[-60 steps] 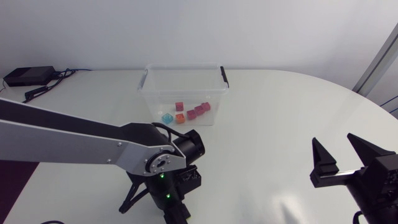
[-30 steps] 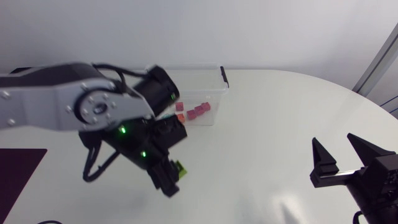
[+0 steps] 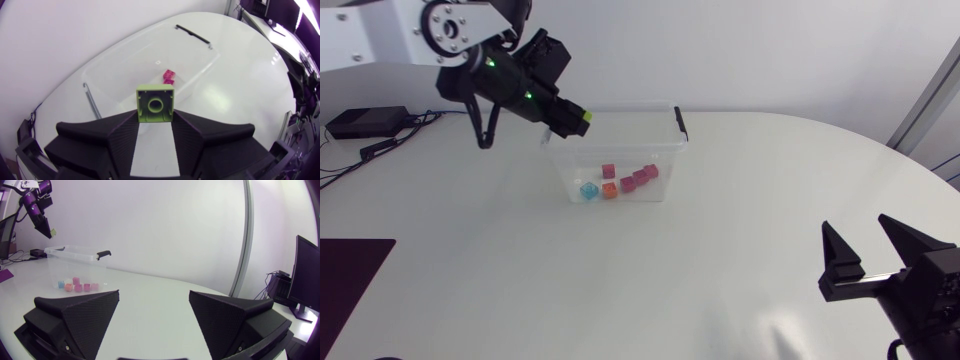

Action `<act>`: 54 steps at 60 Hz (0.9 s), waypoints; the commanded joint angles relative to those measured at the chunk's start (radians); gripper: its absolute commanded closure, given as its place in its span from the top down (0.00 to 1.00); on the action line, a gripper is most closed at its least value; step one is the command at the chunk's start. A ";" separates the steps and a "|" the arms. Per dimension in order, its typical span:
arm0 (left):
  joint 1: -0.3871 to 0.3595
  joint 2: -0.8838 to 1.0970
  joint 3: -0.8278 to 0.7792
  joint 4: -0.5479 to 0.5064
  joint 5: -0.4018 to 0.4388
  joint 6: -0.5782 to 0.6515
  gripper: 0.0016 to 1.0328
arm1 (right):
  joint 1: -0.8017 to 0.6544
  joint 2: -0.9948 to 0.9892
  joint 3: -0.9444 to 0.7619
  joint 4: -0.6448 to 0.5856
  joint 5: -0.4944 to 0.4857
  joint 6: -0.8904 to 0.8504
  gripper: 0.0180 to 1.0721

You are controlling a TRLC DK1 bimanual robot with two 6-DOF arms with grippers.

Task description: Place the duplo bricks in the container

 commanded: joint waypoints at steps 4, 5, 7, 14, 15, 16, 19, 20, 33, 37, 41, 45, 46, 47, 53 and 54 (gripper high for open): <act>0.034 0.149 0.109 0.021 -0.006 -0.006 0.34 | -0.008 -0.007 -0.018 -0.002 -0.005 -0.012 0.96; 0.034 0.158 0.119 0.021 -0.006 -0.010 0.35 | -0.008 -0.007 -0.018 -0.002 -0.005 -0.012 0.96; 0.034 0.171 0.135 0.021 -0.006 -0.015 0.44 | -0.008 -0.007 -0.018 -0.002 -0.005 -0.012 0.96; 0.052 0.192 0.182 0.072 -0.045 -0.009 0.97 | -0.008 -0.006 -0.018 -0.002 -0.005 -0.012 0.96; 0.055 0.200 0.190 0.084 -0.066 -0.006 0.97 | -0.008 -0.006 -0.018 -0.002 -0.005 -0.012 0.96; 0.060 0.204 0.199 0.089 -0.083 -0.002 0.97 | -0.008 -0.007 -0.018 -0.002 -0.005 -0.012 0.96; 0.080 0.207 0.231 0.090 -0.115 -0.001 0.97 | -0.008 -0.006 -0.018 -0.002 -0.005 -0.012 0.96; 0.091 0.206 0.244 0.090 -0.118 -0.001 0.97 | -0.008 -0.007 -0.018 -0.002 -0.005 -0.012 0.96; 0.186 0.082 0.244 0.089 -0.175 0.033 0.97 | -0.010 -0.007 -0.018 -0.002 -0.005 -0.012 0.96; 0.204 0.008 0.188 0.089 -0.184 0.036 0.97 | -0.008 -0.007 -0.018 -0.002 -0.005 -0.012 0.96; 0.206 -0.089 0.096 0.093 -0.199 0.047 0.97 | -0.008 -0.007 -0.018 -0.002 -0.005 -0.012 0.96; 0.204 -0.196 -0.005 0.128 -0.199 0.044 0.97 | -0.008 -0.006 -0.018 -0.002 -0.005 -0.012 0.96; 0.201 -0.233 -0.036 0.136 -0.201 0.040 0.97 | -0.008 -0.007 -0.018 -0.002 -0.005 -0.012 0.96; 0.198 -0.271 -0.068 0.147 -0.201 0.037 0.97 | -0.008 -0.006 -0.018 -0.002 -0.005 -0.012 0.96; 0.174 -0.469 -0.201 0.170 -0.199 0.017 0.97 | -0.008 -0.006 -0.018 -0.002 -0.005 -0.012 0.96; 0.169 -0.497 -0.217 0.170 -0.199 0.014 0.97 | -0.008 -0.006 -0.018 -0.002 -0.005 -0.012 0.96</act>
